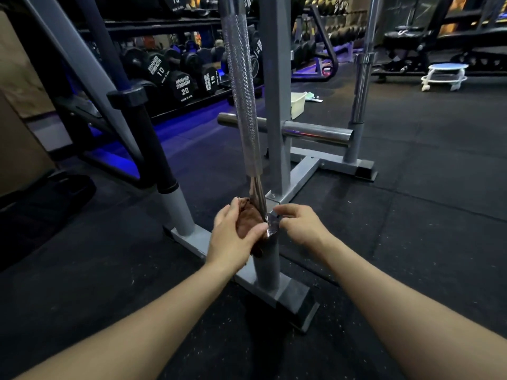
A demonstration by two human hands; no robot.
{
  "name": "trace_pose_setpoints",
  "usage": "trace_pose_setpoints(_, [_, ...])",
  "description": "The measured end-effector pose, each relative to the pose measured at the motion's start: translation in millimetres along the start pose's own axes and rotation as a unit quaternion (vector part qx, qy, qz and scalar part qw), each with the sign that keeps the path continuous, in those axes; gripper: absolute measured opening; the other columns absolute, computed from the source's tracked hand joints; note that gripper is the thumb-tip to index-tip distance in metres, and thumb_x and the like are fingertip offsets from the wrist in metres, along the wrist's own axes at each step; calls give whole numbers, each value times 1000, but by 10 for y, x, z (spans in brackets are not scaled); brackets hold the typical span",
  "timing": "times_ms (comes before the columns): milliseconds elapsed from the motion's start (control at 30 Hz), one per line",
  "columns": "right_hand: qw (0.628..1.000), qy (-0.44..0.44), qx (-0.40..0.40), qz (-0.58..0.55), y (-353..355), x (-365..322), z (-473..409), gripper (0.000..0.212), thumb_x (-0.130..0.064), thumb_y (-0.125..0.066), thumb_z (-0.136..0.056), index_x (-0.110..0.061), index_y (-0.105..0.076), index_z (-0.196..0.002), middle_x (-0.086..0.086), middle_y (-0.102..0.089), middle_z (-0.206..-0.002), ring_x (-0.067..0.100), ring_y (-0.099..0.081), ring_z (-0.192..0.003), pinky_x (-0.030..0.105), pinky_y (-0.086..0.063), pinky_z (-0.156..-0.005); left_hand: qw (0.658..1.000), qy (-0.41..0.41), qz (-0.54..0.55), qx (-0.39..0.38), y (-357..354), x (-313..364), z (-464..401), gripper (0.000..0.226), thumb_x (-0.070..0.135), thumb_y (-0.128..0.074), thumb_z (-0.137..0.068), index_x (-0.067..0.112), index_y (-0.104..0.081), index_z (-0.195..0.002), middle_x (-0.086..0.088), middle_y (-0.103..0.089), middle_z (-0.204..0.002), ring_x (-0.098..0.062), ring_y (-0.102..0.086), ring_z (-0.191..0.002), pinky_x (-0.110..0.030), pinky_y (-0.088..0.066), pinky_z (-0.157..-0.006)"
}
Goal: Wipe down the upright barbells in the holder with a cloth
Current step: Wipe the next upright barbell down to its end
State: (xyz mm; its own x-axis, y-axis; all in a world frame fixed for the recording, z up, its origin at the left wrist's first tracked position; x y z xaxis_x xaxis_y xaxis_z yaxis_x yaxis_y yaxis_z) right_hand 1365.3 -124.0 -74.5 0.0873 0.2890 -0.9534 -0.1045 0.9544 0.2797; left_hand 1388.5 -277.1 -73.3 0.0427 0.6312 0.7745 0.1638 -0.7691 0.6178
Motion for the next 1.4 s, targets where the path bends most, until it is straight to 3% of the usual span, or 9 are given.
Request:
trace_pose_setpoints(133, [998, 34, -40, 25, -118, 61, -189, 42, -7, -50, -86, -16, -63, -125, 3, -69, -114, 15, -63, -104, 35, -48, -99, 999, -6, 22, 48, -73, -32, 53, 74, 35, -72, -81, 33, -33, -145, 9, -36, -138, -14, -47, -122, -24, -35, -104])
trace_pose_setpoints(233, [997, 48, -53, 27, -123, 75, -238, 30, -13, -48, -93, -20, -69, -115, -2, -71, -102, 11, -62, -94, 31, -49, -95, 994, -12, 13, 109, -134, -44, 88, 64, 36, -72, -81, 40, -44, -137, 12, -41, -121, -20, -51, -109, -37, -48, -95])
trace_pose_setpoints(367, [995, 56, -83, -1, -53, 98, -216, 31, -3, -48, -95, -26, -68, -100, -17, -66, -81, -10, -60, -74, 4, -44, -71, 992, -1, -43, 121, -64, 27, -88, 52, 37, -71, -82, 37, -54, -131, 10, -47, -111, -21, -53, -107, -27, -43, -94])
trace_pose_setpoints(500, [994, 63, -84, -23, -33, 121, -208, 37, -6, -48, -95, -35, -68, -84, -21, -68, -80, -11, -61, -78, 6, -43, -75, 990, 9, -50, 129, -69, 54, 26, 45, 34, -71, -83, 35, -58, -126, 12, -43, -103, -19, -50, -104, -5, -40, -73])
trace_pose_setpoints(633, [996, 55, -66, -39, -52, 231, -216, 31, -8, -49, -93, -20, -71, -111, -9, -69, -110, 1, -60, -107, 17, -42, -99, 990, -8, -87, 109, -139, 75, 289, 39, 33, -67, -86, 33, -59, -124, 14, -39, -103, -14, -38, -97, -13, -26, -81])
trace_pose_setpoints(833, [994, 49, -74, -70, -2, 399, -226, 42, -8, -58, -90, -12, -57, -132, 2, -62, -127, 10, -55, -120, 28, -37, -110, 989, 35, -139, 23, 30, 78, -183, 40, 36, -72, -81, 31, -63, -120, 6, -45, -105, -24, -52, -109, -41, -38, -103])
trace_pose_setpoints(1067, [992, 90, -85, 14, -25, 399, -237, 64, -10, -76, -79, -16, -51, -137, 1, -60, -131, 10, -55, -120, 33, -38, -110, 988, 19, -151, 23, 8, 98, 68, 53, 37, -71, -82, 28, -55, -132, 7, -41, -107, -17, -45, -106, -19, -31, -90])
trace_pose_setpoints(1300, [992, 97, -60, 59, -19, 352, -227, 63, -11, -76, -79, -17, -51, -137, -1, -59, -131, 11, -53, -122, 23, -35, -108, 980, 97, -168, 42, -14, 231, -128, 49, 37, -70, -84, 29, -55, -130, 3, -46, -126, -30, -37, -117, -33, -33, -92])
trace_pose_setpoints(1400, [991, 99, -54, 74, -29, 323, -213, 63, -11, -76, -79, -17, -51, -137, -1, -59, -132, 11, -53, -123, 17, -34, -104, 983, 66, -166, 49, -24, 242, 14, 47, 36, -68, -85, 28, -54, -129, 8, -38, -112, -21, -32, -100, -27, -30, -85])
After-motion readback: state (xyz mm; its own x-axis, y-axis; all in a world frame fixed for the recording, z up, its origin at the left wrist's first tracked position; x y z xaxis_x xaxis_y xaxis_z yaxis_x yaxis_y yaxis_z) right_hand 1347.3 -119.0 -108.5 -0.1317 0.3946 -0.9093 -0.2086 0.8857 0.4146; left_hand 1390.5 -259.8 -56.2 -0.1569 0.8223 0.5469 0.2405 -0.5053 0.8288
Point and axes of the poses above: each hand's wrist, its own z-axis away from the middle knuckle, its own y-axis out of the back of the hand, x = y × z, the point moved 4 cm from there along -z, towards the middle knuckle
